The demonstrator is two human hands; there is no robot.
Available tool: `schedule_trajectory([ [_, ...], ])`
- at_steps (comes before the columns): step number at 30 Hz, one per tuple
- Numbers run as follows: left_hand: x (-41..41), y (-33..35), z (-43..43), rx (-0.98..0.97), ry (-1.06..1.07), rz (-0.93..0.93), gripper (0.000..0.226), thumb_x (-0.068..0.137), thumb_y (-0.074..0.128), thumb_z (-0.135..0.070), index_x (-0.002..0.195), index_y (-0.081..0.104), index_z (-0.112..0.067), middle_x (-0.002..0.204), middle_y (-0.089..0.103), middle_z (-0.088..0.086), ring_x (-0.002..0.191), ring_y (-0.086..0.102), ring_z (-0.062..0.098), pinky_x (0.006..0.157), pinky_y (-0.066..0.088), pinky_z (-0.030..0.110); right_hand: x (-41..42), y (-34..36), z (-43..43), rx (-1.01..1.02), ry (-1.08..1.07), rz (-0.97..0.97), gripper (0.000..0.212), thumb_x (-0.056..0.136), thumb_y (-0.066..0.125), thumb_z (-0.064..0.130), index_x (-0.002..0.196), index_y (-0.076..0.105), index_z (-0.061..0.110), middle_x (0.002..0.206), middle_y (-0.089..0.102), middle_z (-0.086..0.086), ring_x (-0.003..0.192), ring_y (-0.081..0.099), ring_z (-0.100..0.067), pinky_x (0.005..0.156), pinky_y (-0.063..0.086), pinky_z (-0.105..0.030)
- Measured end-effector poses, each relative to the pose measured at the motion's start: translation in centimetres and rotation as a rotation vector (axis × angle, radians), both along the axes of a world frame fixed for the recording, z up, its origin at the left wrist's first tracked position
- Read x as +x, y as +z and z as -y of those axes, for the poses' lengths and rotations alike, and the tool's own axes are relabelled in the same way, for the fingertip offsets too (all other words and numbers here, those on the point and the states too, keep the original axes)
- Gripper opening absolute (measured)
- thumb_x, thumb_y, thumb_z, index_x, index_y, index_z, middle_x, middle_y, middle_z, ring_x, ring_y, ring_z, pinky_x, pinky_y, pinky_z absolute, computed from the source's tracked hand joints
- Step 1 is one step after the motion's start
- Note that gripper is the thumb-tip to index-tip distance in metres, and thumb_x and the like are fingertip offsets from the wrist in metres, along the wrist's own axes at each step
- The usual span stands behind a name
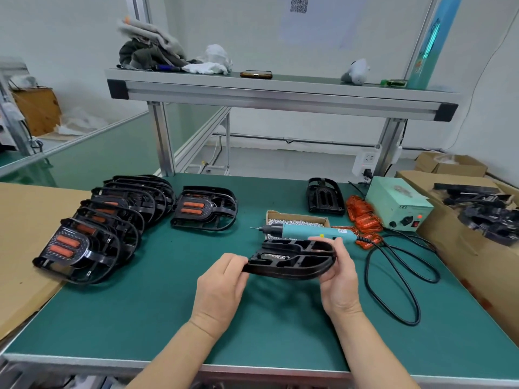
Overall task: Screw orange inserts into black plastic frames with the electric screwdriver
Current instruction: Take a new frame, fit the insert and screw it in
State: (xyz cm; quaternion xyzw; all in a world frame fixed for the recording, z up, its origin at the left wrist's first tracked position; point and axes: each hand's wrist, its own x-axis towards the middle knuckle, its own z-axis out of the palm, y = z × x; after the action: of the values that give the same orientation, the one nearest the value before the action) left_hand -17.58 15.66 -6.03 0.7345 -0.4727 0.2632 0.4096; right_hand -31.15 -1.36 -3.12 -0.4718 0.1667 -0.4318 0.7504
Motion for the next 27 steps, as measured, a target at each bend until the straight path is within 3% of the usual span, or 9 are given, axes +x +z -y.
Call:
schedule_trajectory([
  [5, -0.1, 0.3, -0.1, -0.052, -0.066, -0.084, 0.029, 0.079, 0.056, -0.004, 0.105, 0.055, -0.017, 0.093, 0.058, -0.002, 0.078, 0.056, 0.016, 0.072, 0.049, 0.026, -0.1, 0.7, -0.1, 0.091, 0.064, -0.006, 0.045, 0.091, 0.053, 0.033, 0.113, 0.069, -0.003, 0.103, 0.072, -0.026, 0.095, 0.071, -0.033, 0.083, 0.057, -0.041],
  [8, -0.4, 0.3, -0.2, -0.016, -0.095, -0.215, 0.050, 0.069, 0.057, -0.002, 0.112, 0.047, -0.024, 0.096, 0.056, -0.006, 0.080, 0.053, 0.008, 0.076, 0.045, 0.018, 0.2, 0.2, 0.2, 0.065, 0.037, -0.071, 0.030, 0.094, 0.046, 0.006, 0.116, 0.066, -0.003, 0.106, 0.072, -0.027, 0.096, 0.070, -0.033, 0.081, 0.055, -0.045],
  [11, -0.5, 0.3, -0.4, -0.016, -0.133, -0.340, 0.057, 0.069, 0.049, 0.000, 0.119, 0.044, -0.026, 0.100, 0.056, -0.006, 0.086, 0.052, 0.008, 0.084, 0.042, 0.014, 0.3, 0.0, 0.9, 0.100, 0.020, -0.067, 0.029, 0.093, 0.047, 0.000, 0.114, 0.066, -0.006, 0.107, 0.072, -0.027, 0.095, 0.070, -0.033, 0.074, 0.060, -0.040],
  [14, -0.3, 0.4, -0.2, -0.152, -0.118, -0.559, 0.042, 0.077, 0.039, -0.005, 0.114, 0.053, -0.020, 0.098, 0.057, -0.006, 0.086, 0.055, 0.013, 0.087, 0.047, 0.025, 0.1, -0.3, 1.6, 0.087, 0.059, -0.090, 0.029, 0.096, 0.048, 0.002, 0.105, 0.076, 0.002, 0.102, 0.075, -0.022, 0.091, 0.073, -0.028, 0.068, 0.060, -0.032],
  [17, 0.6, 0.5, 0.0, -0.241, -0.027, -0.723, 0.021, 0.093, 0.042, -0.022, 0.106, 0.057, -0.028, 0.089, 0.062, -0.006, 0.079, 0.061, 0.011, 0.079, 0.050, 0.027, -0.2, -0.6, 2.0, 0.028, 0.154, -0.151, 0.029, 0.094, 0.052, 0.007, 0.106, 0.078, 0.006, 0.105, 0.075, -0.020, 0.094, 0.073, -0.025, 0.071, 0.060, -0.030],
  [21, 1.5, 0.0, 0.2, -0.019, -0.017, -0.654, 0.017, 0.094, 0.066, -0.020, 0.109, 0.068, -0.030, 0.092, 0.068, -0.012, 0.084, 0.061, 0.002, 0.077, 0.040, 0.004, 0.1, -1.2, 1.9, -0.075, 0.178, -0.308, 0.026, 0.086, 0.060, 0.010, 0.103, 0.080, 0.012, 0.092, 0.074, -0.018, 0.086, 0.068, -0.031, 0.071, 0.057, -0.033],
  [24, 1.5, -0.2, 0.3, 0.115, -0.020, -0.597, 0.016, 0.090, 0.071, -0.020, 0.104, 0.074, -0.026, 0.091, 0.069, -0.013, 0.084, 0.062, 0.000, 0.077, 0.044, 0.006, 0.2, -1.3, 1.5, -0.118, 0.179, -0.339, 0.027, 0.077, 0.062, 0.014, 0.097, 0.081, 0.016, 0.088, 0.074, -0.017, 0.080, 0.069, -0.026, 0.072, 0.056, -0.032],
  [27, 1.7, -0.2, 0.3, 0.097, -0.003, -0.616, 0.016, 0.089, 0.072, -0.020, 0.103, 0.074, -0.026, 0.088, 0.068, -0.012, 0.085, 0.060, 0.000, 0.077, 0.044, 0.006, -0.2, -1.3, 1.3, -0.325, 0.142, -0.423, 0.028, 0.086, 0.061, 0.002, 0.095, 0.080, 0.021, 0.094, 0.077, -0.003, 0.082, 0.071, -0.015, 0.074, 0.054, -0.023],
])
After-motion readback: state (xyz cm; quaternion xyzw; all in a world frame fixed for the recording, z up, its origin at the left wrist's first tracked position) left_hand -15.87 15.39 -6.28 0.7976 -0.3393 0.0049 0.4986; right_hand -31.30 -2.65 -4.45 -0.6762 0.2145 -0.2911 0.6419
